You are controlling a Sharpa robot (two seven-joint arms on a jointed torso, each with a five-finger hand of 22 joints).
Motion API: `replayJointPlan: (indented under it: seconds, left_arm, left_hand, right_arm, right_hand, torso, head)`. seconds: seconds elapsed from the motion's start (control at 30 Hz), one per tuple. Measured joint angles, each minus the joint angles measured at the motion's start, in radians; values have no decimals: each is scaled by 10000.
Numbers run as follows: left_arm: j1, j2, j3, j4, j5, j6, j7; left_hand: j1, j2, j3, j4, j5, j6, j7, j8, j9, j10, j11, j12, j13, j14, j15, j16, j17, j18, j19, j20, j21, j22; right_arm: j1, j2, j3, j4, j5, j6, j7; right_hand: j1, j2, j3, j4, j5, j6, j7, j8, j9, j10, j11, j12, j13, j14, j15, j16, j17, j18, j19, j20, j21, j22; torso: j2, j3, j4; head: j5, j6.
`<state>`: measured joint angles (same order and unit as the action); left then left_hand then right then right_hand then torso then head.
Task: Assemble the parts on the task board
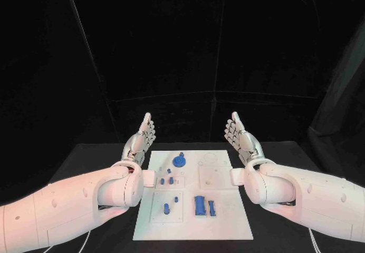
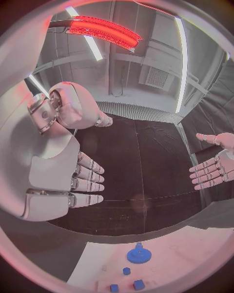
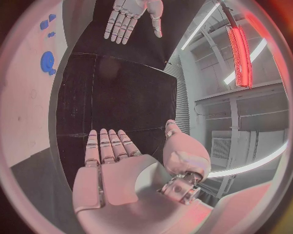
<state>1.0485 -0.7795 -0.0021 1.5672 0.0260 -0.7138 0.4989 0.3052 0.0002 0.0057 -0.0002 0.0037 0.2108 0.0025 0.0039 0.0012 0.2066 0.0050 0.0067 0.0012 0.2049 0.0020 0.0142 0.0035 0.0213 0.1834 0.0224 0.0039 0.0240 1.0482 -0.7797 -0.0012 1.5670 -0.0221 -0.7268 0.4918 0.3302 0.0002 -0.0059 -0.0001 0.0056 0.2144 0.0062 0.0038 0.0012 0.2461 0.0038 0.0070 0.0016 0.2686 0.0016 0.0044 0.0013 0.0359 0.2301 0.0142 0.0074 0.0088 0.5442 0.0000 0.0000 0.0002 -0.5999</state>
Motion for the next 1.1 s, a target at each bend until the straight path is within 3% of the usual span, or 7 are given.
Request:
replayJointPlan:
  seconds: [0.03,0.5,0.6,0.67,0.77,0.93,1.1]
  left_arm:
    - [0,-1,2,2,-14,-62,2]
    - [0,-4,5,8,-109,-441,14]
    - [-1,-4,5,9,-116,-467,15]
    - [-1,-4,5,9,-118,-479,16]
    - [-1,-4,5,9,-121,-493,17]
    - [-1,-4,5,10,-127,-510,18]
    - [-1,-4,5,9,-129,-519,19]
  left_hand:
    - [-125,0,0,0,0,-82,-6,0,0,-88,-10,0,0,-78,4,-20,-1,0,-81,-31,0,-39]
    - [-1379,-3,1,0,0,-948,-27,0,2,-904,-51,0,3,-886,-3,-75,-19,1,-788,-200,0,-210]
    - [-1548,-11,1,0,0,-1057,-29,0,3,-1019,-57,0,3,-1017,-13,-75,-18,-111,-988,-216,0,-220]
    - [-1665,-9,1,0,0,-1134,-23,0,3,-1109,-35,0,4,-1107,-35,-75,-18,-155,-1238,-218,0,-221]
    - [-1780,12,1,0,0,-1458,-23,1,3,-1423,-54,0,5,-1417,-21,-75,-18,-155,-1460,-219,0,-221]
    - [-2895,-2,1,0,0,-2057,-29,1,4,-2014,-49,0,5,-2011,-20,-74,-23,-154,-1788,-232,0,-228]
    - [-2980,-5,1,0,0,-2056,-28,1,5,-2013,-49,0,2,-2011,-20,-74,-27,-153,-1788,-232,0,-231]
  right_arm:
    - [0,0,0,1,27,-42,16]
    - [0,-2,1,4,202,-320,115]
    - [0,-2,1,4,215,-336,124]
    - [0,-2,2,7,221,-346,129]
    - [0,-2,2,7,231,-359,133]
    - [0,-2,2,7,241,-367,137]
    - [0,-2,2,6,246,-373,141]
  right_hand:
    - [-127,1,0,0,0,-78,-8,0,0,-95,-4,-21,0,-105,-2,0,0,-132,-92,-19,0,-13]
    - [-1466,-2,0,0,0,-931,-53,0,1,-1088,-33,-36,0,-1194,-20,0,1,-137,-1015,-128,-38,-69]
    - [-1656,-24,0,0,0,-1055,-78,0,2,-1213,-21,-36,-5,-1330,-18,1,1,-292,-1155,-128,-38,-75]
    - [-2247,-7,0,0,0,-1867,-61,1,2,-1784,-36,-36,-7,-1938,-9,2,1,-294,-2014,-137,-38,-75]
    - [-3204,1,-1,0,1,-2093,-66,0,2,-2381,-38,-36,-7,-2622,-19,2,2,-292,-2248,-144,-38,-75]
    - [-3240,-10,-1,0,1,-2094,-67,1,3,-2410,-38,-36,-6,-2651,-18,2,2,-291,-2248,-144,-38,-75]
    - [-3239,-10,-1,0,1,-2094,-66,1,3,-2409,-38,-36,-6,-2651,-18,2,2,-291,-2248,-144,-37,-74]
  torso:
    - [0,0,0]
    - [0,0,1]
    - [0,0,1]
    - [0,0,1]
    - [0,0,1]
    - [0,0,1]
    - [0,0,1]
  head:
    - [0,0]
    - [0,0]
    - [-1,0]
    - [-1,0]
    - [-1,0]
    - [-1,0]
    - [-1,0]
